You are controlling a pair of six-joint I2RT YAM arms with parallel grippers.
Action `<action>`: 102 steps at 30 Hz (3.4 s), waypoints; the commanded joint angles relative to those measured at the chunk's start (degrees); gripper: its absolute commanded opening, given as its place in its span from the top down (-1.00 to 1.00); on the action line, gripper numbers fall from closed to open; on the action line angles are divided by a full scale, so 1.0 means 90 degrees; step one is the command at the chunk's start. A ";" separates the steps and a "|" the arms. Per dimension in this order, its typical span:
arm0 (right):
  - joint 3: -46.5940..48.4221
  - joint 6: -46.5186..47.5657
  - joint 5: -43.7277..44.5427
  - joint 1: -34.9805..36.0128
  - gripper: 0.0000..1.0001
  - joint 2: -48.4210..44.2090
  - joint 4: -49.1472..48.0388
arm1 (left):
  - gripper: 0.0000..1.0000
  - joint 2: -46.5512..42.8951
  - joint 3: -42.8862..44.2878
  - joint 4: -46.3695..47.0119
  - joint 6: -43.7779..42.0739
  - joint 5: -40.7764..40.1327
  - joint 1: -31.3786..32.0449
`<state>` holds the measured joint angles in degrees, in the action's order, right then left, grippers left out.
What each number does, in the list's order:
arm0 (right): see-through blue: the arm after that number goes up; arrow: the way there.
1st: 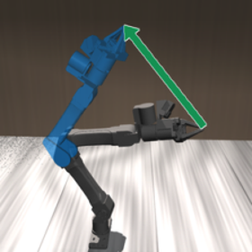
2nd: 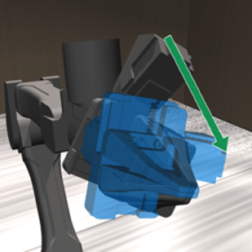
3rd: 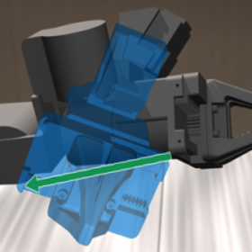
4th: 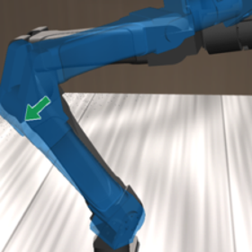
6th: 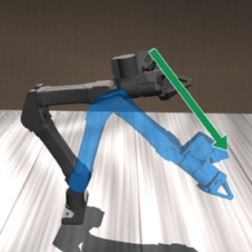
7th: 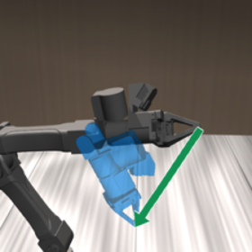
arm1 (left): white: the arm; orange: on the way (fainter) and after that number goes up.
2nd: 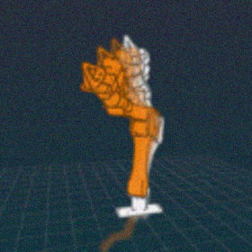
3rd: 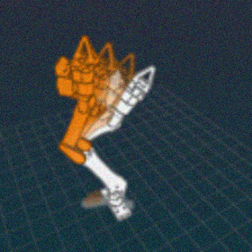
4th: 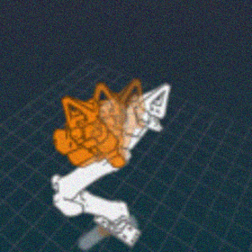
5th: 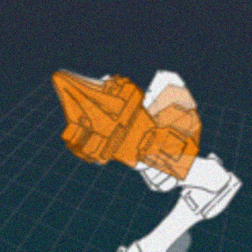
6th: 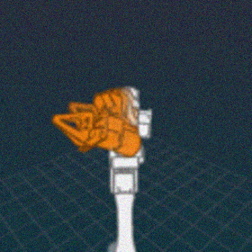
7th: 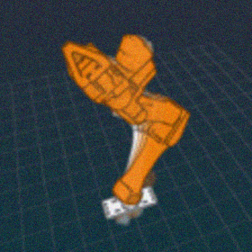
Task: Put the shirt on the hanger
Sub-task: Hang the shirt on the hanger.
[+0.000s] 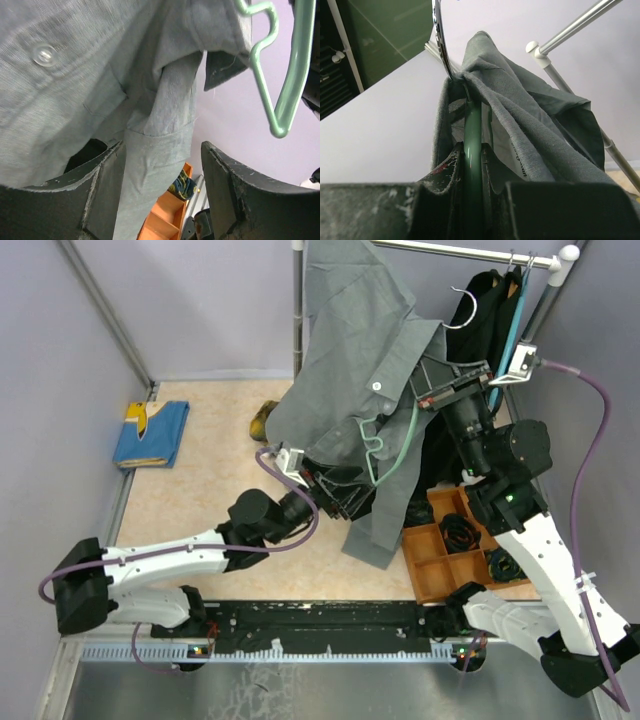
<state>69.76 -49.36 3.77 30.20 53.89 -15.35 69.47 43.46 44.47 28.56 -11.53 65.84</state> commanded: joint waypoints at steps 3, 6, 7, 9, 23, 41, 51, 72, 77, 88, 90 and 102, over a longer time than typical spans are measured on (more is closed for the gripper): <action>0.0058 -0.0384 0.0292 -0.0064 1.00 -0.0138 -0.1137 | -0.36 0.0342 0.0347 0.0910 0.0044 0.0420 -0.0028; -0.0045 -0.0494 0.0416 -0.0064 1.00 -0.0175 -0.1262 | -0.37 0.0474 0.0407 0.1199 0.0067 0.0386 -0.0017; -0.0068 -0.0521 0.0463 -0.0064 1.00 -0.0191 -0.1294 | -0.38 0.0524 0.0441 0.1320 0.0070 0.0372 -0.0014; -0.0121 -0.0580 0.0546 -0.0064 1.00 -0.0196 -0.1395 | -0.38 0.0643 0.0516 0.1554 0.0085 0.0403 -0.0013; -0.0261 -0.0687 0.0660 -0.0064 1.00 -0.0281 -0.1436 | -0.30 0.1003 0.0922 0.2056 0.0131 0.0681 -0.0011; -0.0184 -0.0376 -0.0581 -0.0064 1.00 -0.0732 -0.0922 | -0.27 0.0010 -0.0766 0.1962 0.0623 0.0603 -0.0030; 0.0338 0.0761 -0.1403 -0.0064 1.00 -0.0684 0.0590 | -0.21 0.0220 -0.0828 0.2378 0.1175 0.0858 -0.0023; -0.0138 0.1685 -0.0964 -0.0064 1.00 -0.0949 0.1257 | 0.03 0.0443 -0.0710 0.2483 0.2295 0.0366 -0.0011; -0.0252 0.1775 -0.0858 -0.0064 1.00 -0.0975 0.1238 | 0.06 0.0641 -0.0484 0.2493 0.2328 0.0525 0.0029; -0.0348 0.1770 -0.0832 -0.0064 1.00 -0.0995 0.1131 | 0.05 0.0978 -0.0279 0.2040 0.2456 0.0271 0.0149; -0.0356 0.1762 -0.0857 -0.0064 1.00 -0.0988 0.1112 | 0.04 0.1024 -0.0280 0.2038 0.2484 0.0202 0.0151; -0.0538 0.1660 -0.0868 -0.0064 1.00 -0.1025 0.1042 | 0.21 0.1125 -0.0074 0.1783 0.2485 0.0055 0.0145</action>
<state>64.38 -34.06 -4.16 30.09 46.15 1.39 79.61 40.95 61.25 50.46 -9.28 66.89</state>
